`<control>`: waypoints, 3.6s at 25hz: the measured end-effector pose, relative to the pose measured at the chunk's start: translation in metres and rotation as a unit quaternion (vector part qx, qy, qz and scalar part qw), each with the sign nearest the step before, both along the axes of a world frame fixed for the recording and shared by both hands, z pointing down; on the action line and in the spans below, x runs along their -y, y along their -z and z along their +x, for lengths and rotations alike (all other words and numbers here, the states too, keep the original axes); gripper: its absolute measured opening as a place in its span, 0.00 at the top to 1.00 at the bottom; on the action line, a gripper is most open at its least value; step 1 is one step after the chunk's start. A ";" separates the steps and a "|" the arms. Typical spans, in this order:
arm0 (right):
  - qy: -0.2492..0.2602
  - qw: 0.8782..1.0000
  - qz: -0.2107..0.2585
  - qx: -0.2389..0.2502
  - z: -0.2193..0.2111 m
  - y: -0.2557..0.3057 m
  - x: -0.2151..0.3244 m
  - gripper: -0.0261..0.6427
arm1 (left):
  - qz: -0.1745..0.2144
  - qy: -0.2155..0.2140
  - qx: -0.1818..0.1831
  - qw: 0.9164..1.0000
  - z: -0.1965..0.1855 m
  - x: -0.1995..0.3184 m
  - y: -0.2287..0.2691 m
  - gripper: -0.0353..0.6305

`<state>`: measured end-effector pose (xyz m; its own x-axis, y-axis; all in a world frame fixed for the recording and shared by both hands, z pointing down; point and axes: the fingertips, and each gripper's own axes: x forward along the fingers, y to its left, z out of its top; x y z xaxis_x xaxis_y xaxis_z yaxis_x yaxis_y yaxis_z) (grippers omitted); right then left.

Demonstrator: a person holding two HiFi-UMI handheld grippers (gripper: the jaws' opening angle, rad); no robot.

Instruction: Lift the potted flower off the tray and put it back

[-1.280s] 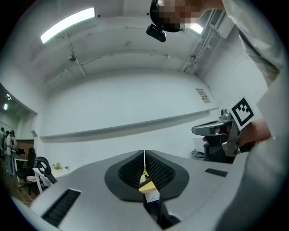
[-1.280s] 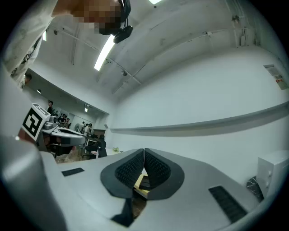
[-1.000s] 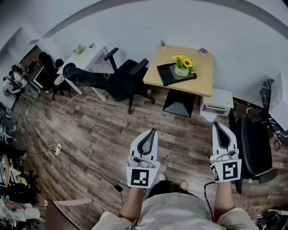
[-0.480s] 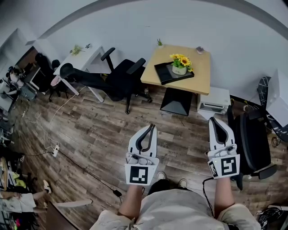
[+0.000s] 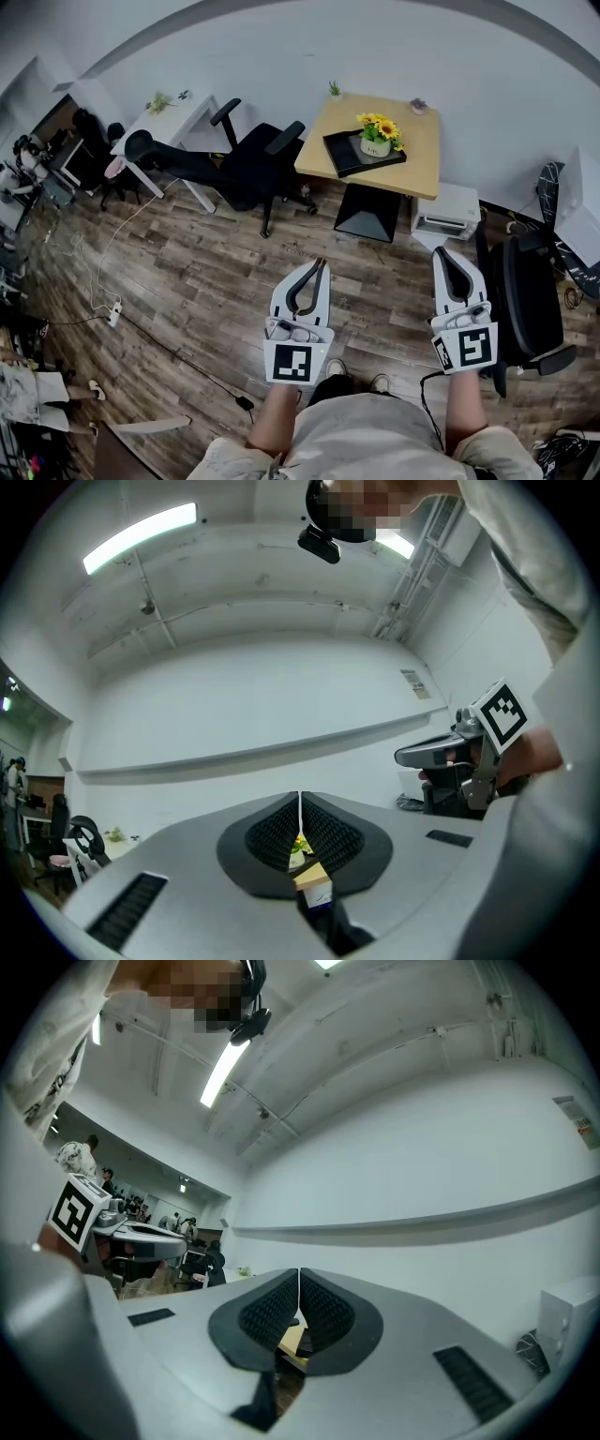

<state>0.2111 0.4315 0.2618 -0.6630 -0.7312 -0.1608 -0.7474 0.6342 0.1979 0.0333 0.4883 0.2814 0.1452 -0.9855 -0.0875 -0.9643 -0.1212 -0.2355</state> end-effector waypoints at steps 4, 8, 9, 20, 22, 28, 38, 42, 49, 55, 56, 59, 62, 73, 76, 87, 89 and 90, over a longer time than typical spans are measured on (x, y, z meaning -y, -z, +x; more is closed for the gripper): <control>0.003 1.000 0.000 0.002 -0.003 0.000 -0.001 0.93 | -0.006 -0.002 0.004 1.000 0.001 0.002 -0.002 0.92; 0.005 1.000 -0.005 0.008 -0.009 0.000 0.003 0.92 | -0.007 -0.006 0.007 1.000 -0.002 0.006 -0.003 0.73; 0.005 1.000 -0.007 0.008 -0.010 -0.002 0.004 0.88 | -0.008 -0.006 0.007 1.000 -0.003 0.007 -0.004 0.71; 0.006 1.000 -0.024 0.012 -0.023 -0.014 0.018 0.64 | -0.015 -0.014 -0.008 1.000 -0.019 0.021 -0.014 0.64; 0.006 1.000 -0.024 0.011 -0.029 -0.014 0.020 0.64 | -0.017 -0.015 -0.008 1.000 -0.025 0.025 -0.016 0.64; 0.001 1.000 -0.024 0.009 -0.050 -0.016 0.031 0.64 | -0.018 -0.023 -0.014 0.999 -0.044 0.039 -0.019 0.64; -0.012 1.000 -0.016 0.006 -0.089 -0.018 0.044 0.64 | -0.013 -0.044 -0.014 0.999 -0.081 0.059 -0.023 0.64; -0.021 1.000 -0.016 0.003 -0.096 -0.019 0.046 0.64 | -0.010 -0.053 -0.015 0.998 -0.091 0.065 -0.024 0.64; -0.030 0.999 -0.019 0.000 -0.106 -0.022 0.049 0.64 | -0.010 -0.065 -0.018 0.998 -0.098 0.072 -0.026 0.64; -0.030 0.999 -0.022 0.003 -0.109 -0.028 0.066 0.64 | -0.018 -0.066 -0.020 0.997 -0.102 0.088 -0.034 0.64; -0.030 0.999 -0.022 0.002 -0.110 -0.030 0.071 0.64 | -0.017 -0.066 -0.019 0.998 -0.102 0.093 -0.034 0.64; -0.029 0.999 -0.025 0.005 -0.109 -0.032 0.085 0.64 | -0.015 -0.067 -0.016 0.998 -0.101 0.106 -0.034 0.64; -0.028 0.999 -0.025 0.006 -0.109 -0.031 0.102 0.64 | -0.015 -0.067 -0.016 0.998 -0.101 0.122 -0.032 0.64; -0.034 0.999 -0.035 0.008 -0.092 -0.033 0.179 0.64 | -0.031 -0.079 -0.017 0.996 -0.081 0.202 -0.035 0.64; -0.036 0.999 -0.036 0.010 -0.084 -0.031 0.203 0.64 | -0.031 -0.082 -0.012 0.996 -0.073 0.225 -0.031 0.64; -0.041 0.998 -0.042 0.026 -0.051 -0.030 0.284 0.64 | -0.035 -0.086 -0.002 0.996 -0.041 0.304 -0.025 0.64; -0.041 0.998 -0.043 0.028 -0.047 -0.029 0.299 0.64 | -0.037 -0.086 -0.002 0.996 -0.037 0.318 -0.023 0.64; -0.040 0.998 -0.044 0.028 -0.045 -0.029 0.306 0.64 | -0.039 -0.085 -0.001 0.996 -0.035 0.325 -0.022 0.64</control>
<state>0.1660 0.1259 0.2905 -0.5934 -0.7945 -0.1290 -0.8049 0.5848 0.1005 -0.0020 0.1637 0.3032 0.3113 -0.9502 -0.0120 -0.9287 -0.3015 -0.2161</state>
